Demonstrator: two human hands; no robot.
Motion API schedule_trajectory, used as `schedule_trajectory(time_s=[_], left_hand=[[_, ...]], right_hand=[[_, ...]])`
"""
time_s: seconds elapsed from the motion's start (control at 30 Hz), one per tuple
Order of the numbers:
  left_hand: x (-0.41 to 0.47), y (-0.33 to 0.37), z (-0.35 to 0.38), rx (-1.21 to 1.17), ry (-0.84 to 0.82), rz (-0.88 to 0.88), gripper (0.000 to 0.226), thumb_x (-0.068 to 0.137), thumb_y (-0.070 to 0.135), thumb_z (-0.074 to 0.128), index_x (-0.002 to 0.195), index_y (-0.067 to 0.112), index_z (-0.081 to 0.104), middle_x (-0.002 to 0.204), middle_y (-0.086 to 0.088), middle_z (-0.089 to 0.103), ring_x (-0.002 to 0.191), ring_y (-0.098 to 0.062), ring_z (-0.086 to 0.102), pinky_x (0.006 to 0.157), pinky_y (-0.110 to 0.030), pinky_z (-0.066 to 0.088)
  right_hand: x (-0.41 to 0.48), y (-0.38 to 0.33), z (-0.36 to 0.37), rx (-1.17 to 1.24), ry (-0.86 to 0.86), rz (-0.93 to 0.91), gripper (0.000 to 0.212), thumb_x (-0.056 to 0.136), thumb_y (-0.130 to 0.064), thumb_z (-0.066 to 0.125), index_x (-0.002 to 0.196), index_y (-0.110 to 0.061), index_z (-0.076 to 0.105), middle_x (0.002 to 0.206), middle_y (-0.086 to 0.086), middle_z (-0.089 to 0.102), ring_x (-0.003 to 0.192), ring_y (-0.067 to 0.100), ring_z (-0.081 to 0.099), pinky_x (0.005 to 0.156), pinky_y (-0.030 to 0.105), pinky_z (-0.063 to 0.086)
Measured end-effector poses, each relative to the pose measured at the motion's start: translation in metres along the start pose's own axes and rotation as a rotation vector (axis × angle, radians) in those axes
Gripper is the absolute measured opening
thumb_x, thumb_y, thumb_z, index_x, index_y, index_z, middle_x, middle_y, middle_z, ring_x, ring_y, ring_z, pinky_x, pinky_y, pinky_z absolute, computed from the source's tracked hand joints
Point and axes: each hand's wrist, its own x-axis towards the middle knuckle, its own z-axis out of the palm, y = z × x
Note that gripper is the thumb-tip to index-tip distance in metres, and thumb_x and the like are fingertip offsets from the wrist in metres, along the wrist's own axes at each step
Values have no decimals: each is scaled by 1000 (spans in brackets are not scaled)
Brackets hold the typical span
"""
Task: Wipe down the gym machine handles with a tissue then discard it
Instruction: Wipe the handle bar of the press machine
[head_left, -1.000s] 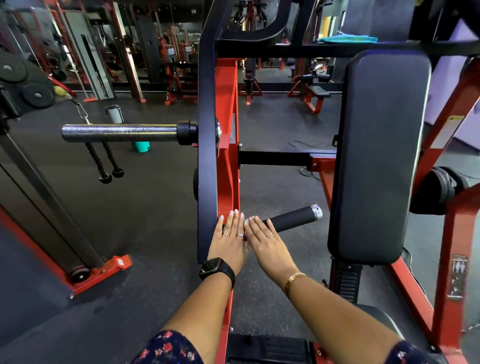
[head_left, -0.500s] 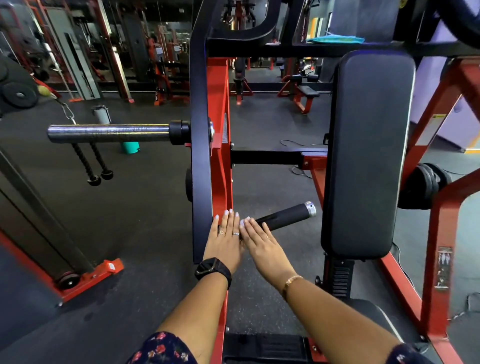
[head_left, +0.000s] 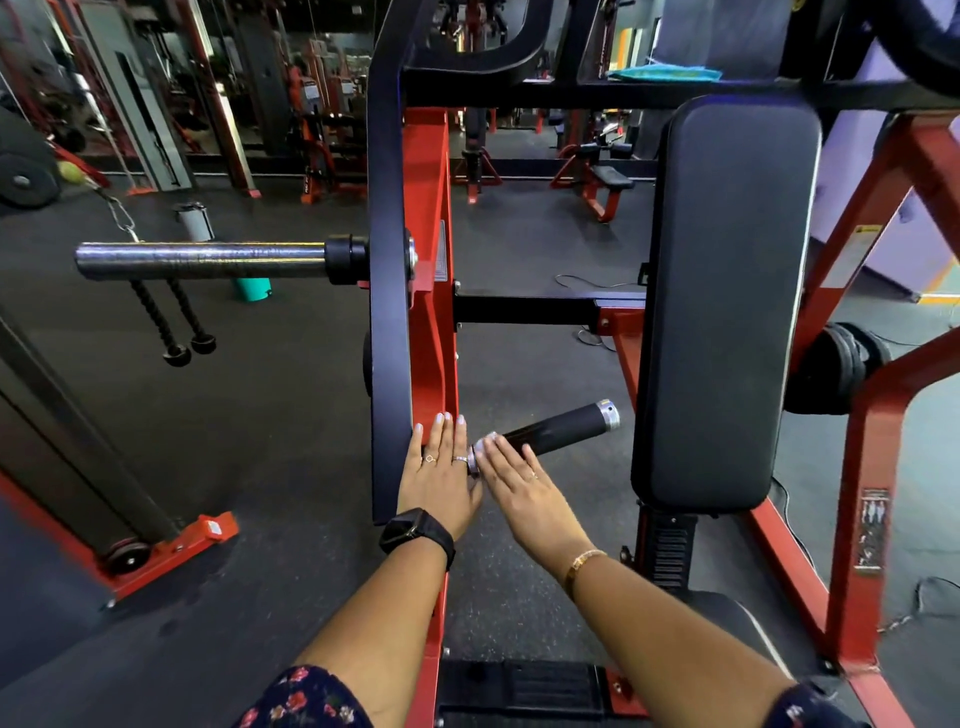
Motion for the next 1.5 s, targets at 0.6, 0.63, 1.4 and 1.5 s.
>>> schedule_trajectory(time_s=[0.6, 0.63, 1.4, 1.5], left_hand=[[3, -1, 14, -4, 3, -54, 77, 93, 54, 10, 148, 4, 30, 152, -14, 37, 145, -26, 27, 118, -45, -13], [2, -1, 13, 7, -3, -54, 77, 93, 54, 8, 149, 5, 26, 154, -14, 33, 147, -26, 22, 117, -45, -16], [-1, 23, 12, -270, 54, -63, 78, 92, 40, 57, 150, 12, 11, 158, -8, 25, 146, -24, 24, 117, -40, 8], [1, 28, 19, -364, 73, -85, 69, 102, 41, 36, 149, 15, -8, 162, -3, 0, 148, -17, -8, 115, -34, -8]], right_hand=[[-22, 54, -10, -20, 6, 173, 72, 76, 7, 17, 145, -2, 36, 150, 14, 36, 141, 27, 28, 117, 42, 10], [-22, 62, -11, -16, 7, 231, 73, 76, 7, 15, 145, -1, 35, 150, 15, 36, 141, 29, 30, 117, 43, 10], [-1, 38, -20, 179, -17, 193, 71, 87, 13, 32, 152, -5, 8, 160, 12, 6, 147, 24, -6, 117, 39, -8], [-21, 54, -11, 133, 52, 114, 74, 78, 12, 36, 150, -4, 23, 156, 13, 22, 144, 23, 7, 118, 44, 8]])
